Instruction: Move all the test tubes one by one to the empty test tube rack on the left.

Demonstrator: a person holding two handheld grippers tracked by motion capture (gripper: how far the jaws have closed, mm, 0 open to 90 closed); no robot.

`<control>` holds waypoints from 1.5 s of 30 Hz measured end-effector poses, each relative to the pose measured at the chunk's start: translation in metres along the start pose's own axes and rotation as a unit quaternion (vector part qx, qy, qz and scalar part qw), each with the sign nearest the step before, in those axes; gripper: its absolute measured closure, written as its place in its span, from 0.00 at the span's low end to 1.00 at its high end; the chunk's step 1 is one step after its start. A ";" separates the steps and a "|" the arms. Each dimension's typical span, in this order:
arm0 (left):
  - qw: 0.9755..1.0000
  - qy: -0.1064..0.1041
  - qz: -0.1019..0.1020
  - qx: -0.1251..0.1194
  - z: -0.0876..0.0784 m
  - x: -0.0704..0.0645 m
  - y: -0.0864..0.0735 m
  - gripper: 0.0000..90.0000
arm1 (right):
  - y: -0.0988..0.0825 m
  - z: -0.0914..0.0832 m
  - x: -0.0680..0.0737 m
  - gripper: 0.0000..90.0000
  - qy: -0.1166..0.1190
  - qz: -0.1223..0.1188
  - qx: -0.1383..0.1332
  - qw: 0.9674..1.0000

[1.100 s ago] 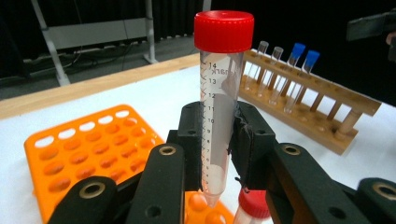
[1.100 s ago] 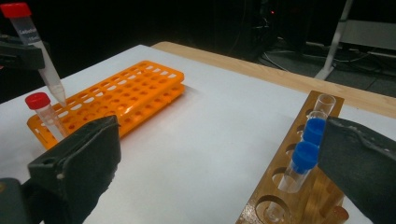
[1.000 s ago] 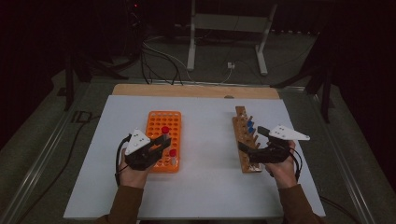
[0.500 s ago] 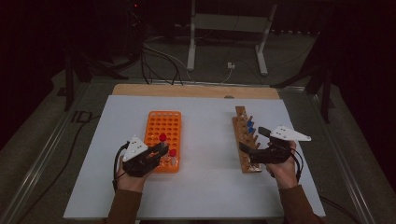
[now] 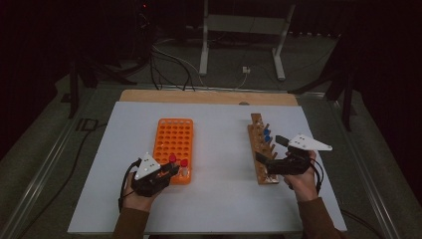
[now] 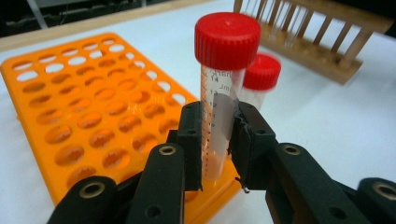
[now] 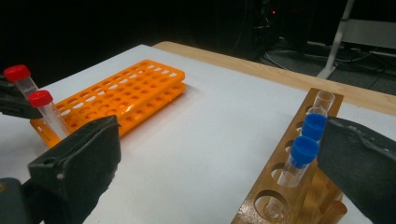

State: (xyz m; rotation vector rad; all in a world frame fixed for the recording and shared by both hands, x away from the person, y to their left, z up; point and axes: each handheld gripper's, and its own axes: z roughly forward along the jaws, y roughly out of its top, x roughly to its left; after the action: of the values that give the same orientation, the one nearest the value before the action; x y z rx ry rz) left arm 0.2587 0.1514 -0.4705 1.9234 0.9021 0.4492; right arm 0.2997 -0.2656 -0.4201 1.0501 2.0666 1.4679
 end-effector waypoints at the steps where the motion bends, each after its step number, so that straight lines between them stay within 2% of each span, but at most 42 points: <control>1: 1.000 0.000 0.002 0.006 0.001 0.000 -0.001 0.83 | 0.000 0.000 0.000 0.00 0.000 0.000 0.001 1.000; 6: 0.999 0.005 0.014 0.035 0.008 -0.003 -0.004 0.83 | 0.000 0.001 0.001 0.00 0.002 -0.002 0.001 1.000; 13: 0.998 0.010 0.022 0.055 0.014 -0.005 -0.005 0.83 | -0.001 0.002 0.001 0.00 0.003 -0.001 0.003 1.000; 20: 0.998 0.008 0.023 0.059 0.015 -0.005 -0.005 0.82 | -0.001 0.003 0.002 0.00 0.004 -0.004 0.005 1.000; 23: 0.998 0.001 0.022 0.055 0.014 -0.005 -0.006 0.75 | -0.001 0.003 0.002 0.00 0.005 -0.004 0.004 1.000; 29: 0.999 -0.013 0.019 0.027 0.007 -0.007 -0.003 0.57 | -0.001 0.002 0.002 0.00 0.004 -0.003 0.003 1.000; 34: 1.000 -0.026 -0.004 -0.007 -0.001 -0.001 -0.002 0.40 | 0.000 0.004 0.000 0.00 0.001 -0.005 0.005 1.000; 38: 0.998 -0.035 -0.032 -0.042 -0.008 0.007 0.000 0.36 | 0.000 0.007 -0.006 0.00 -0.008 -0.007 0.011 1.000; 45: 0.996 -0.024 -0.049 -0.077 -0.017 0.013 0.010 0.33 | -0.004 0.015 -0.021 0.02 -0.023 -0.005 0.027 0.999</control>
State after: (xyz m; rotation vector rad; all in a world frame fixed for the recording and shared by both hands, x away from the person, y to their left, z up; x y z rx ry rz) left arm 0.2612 0.1684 -0.4540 1.7347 0.8995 0.4017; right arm 0.3222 -0.2724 -0.4319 1.0822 2.0869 1.3783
